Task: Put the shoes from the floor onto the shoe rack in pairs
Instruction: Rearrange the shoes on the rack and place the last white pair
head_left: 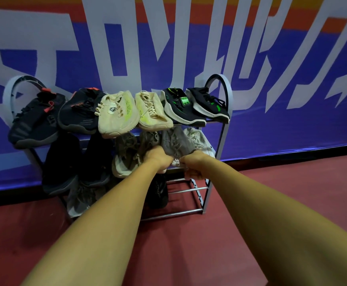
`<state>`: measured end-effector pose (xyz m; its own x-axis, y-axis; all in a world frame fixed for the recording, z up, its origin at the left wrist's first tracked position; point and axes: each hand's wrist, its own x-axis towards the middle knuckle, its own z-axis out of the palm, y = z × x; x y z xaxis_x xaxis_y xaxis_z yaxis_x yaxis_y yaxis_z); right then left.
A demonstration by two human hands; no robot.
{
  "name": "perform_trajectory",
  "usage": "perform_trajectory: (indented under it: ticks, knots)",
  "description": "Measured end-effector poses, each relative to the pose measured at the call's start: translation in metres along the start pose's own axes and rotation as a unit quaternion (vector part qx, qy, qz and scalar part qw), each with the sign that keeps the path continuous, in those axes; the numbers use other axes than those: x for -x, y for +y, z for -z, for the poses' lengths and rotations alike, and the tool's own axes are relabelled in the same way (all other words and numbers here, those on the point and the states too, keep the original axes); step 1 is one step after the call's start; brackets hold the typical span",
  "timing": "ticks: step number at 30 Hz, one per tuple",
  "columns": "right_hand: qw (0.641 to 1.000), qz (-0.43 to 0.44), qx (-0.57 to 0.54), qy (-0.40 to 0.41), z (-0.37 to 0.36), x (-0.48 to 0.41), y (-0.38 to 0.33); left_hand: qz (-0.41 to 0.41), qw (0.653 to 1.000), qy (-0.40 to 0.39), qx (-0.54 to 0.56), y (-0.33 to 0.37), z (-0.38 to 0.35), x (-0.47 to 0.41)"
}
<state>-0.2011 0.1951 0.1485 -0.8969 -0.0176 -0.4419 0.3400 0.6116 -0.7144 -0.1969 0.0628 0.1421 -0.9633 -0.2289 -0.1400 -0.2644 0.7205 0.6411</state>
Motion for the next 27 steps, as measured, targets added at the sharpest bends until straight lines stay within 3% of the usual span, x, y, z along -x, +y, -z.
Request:
perform_trajectory:
  ticks: [10,20,27]
  knots:
    - [0.990,0.087,0.065,0.091,-0.003,0.029,0.000,-0.019,0.996,0.013,-0.088,-0.039,0.034,0.038]
    - [0.980,0.151,0.130,-0.008,-0.049,0.062,-0.021,0.004,0.986,-0.020,-0.165,-0.095,0.080,0.085]
    - [0.962,0.120,0.216,-0.119,-0.079,0.058,-0.023,-0.008,0.977,-0.053,-0.204,-0.115,0.081,0.093]
